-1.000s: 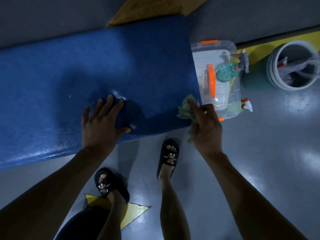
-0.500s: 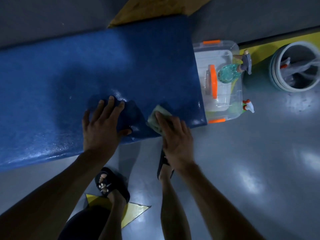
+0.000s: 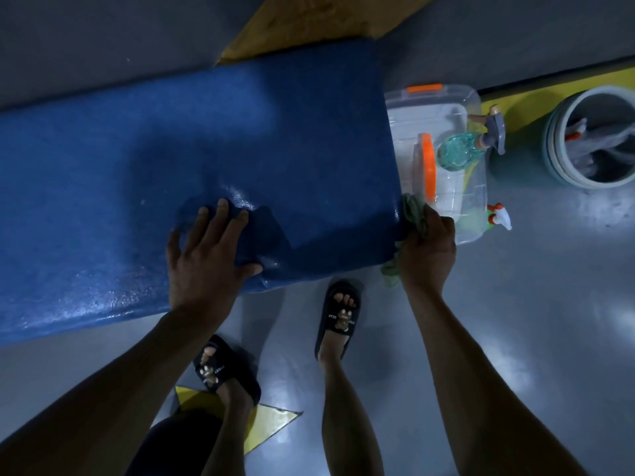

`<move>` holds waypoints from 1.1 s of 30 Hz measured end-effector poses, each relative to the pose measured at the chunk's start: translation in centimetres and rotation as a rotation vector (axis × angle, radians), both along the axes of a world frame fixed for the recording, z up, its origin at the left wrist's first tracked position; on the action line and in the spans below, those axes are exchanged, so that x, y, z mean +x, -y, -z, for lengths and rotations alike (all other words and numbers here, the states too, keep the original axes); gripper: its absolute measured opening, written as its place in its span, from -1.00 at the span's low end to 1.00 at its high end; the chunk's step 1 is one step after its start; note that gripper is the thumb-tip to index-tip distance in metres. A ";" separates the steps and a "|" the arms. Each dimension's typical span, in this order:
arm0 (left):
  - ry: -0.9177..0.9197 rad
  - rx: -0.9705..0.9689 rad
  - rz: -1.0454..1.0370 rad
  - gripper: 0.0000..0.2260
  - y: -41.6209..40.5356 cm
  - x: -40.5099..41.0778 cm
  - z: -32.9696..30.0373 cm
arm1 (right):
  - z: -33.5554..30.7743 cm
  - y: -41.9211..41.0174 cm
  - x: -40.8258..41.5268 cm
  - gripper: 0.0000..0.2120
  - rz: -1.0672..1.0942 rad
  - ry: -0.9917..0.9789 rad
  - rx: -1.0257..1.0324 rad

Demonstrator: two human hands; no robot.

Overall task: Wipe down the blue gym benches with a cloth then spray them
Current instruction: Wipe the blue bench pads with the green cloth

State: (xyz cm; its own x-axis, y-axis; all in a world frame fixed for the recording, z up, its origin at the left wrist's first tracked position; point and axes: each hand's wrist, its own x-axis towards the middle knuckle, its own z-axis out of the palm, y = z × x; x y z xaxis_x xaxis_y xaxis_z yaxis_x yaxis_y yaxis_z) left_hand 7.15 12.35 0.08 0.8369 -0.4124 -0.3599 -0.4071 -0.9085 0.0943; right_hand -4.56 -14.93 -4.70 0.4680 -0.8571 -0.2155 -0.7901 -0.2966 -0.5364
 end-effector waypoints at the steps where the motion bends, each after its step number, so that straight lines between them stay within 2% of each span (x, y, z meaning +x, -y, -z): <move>1: 0.007 -0.001 0.001 -0.26 0.1 0.0 0.0 | -0.2 -0.5 0.2 -0.51 -0.013 0.004 -0.020; 6: 0.020 0.007 -0.015 -0.25 0.5 -0.3 -0.2 | -1.7 -5.5 1.3 -0.38 -0.055 0.097 -0.115; 8: 0.017 0.006 -0.019 -0.25 0.6 -0.2 -0.2 | -2.3 -9.2 2.0 -0.43 -0.254 0.157 -0.117; 11: -0.017 0.024 -0.019 -0.26 0.7 -0.2 -0.6 | -3.1 -14.5 3.1 -0.53 -0.645 0.113 -0.056; 13: -0.026 0.029 -0.010 -0.24 0.7 0.0 -0.8 | -3.6 -14.6 3.2 -0.57 -0.879 0.120 -0.059; 15: -0.019 0.037 -0.006 -0.24 0.8 0.1 -0.9 | -3.4 -11.6 2.7 -0.55 -0.995 0.123 -0.104; 18: -0.013 0.020 -0.014 -0.26 0.8 0.1 -0.9 | -3.0 -4.5 1.3 -0.49 -0.857 0.066 -0.115; 21: -0.028 -0.003 -0.007 -0.26 0.5 0.1 -0.8 | -2.8 0.8 0.4 -0.59 -0.561 0.072 -0.142; 24: -0.034 -0.020 -0.009 -0.26 0.2 0.1 -0.5 | -2.2 0.6 1.3 -0.56 -0.233 0.024 -0.131; 26: -0.041 -0.024 -0.016 -0.24 0.1 0.1 -0.5 | -2.2 -2.6 2.5 -0.44 -0.155 0.047 -0.137; 28: -0.039 -0.027 -0.017 -0.22 -0.1 0.3 -0.4 | -2.5 -7.3 3.7 -0.39 -0.292 0.116 -0.133; 33: -0.042 -0.037 0.019 -0.21 -0.6 0.4 -0.6 | -3.7 -15.9 4.4 -0.55 -0.855 0.075 -0.065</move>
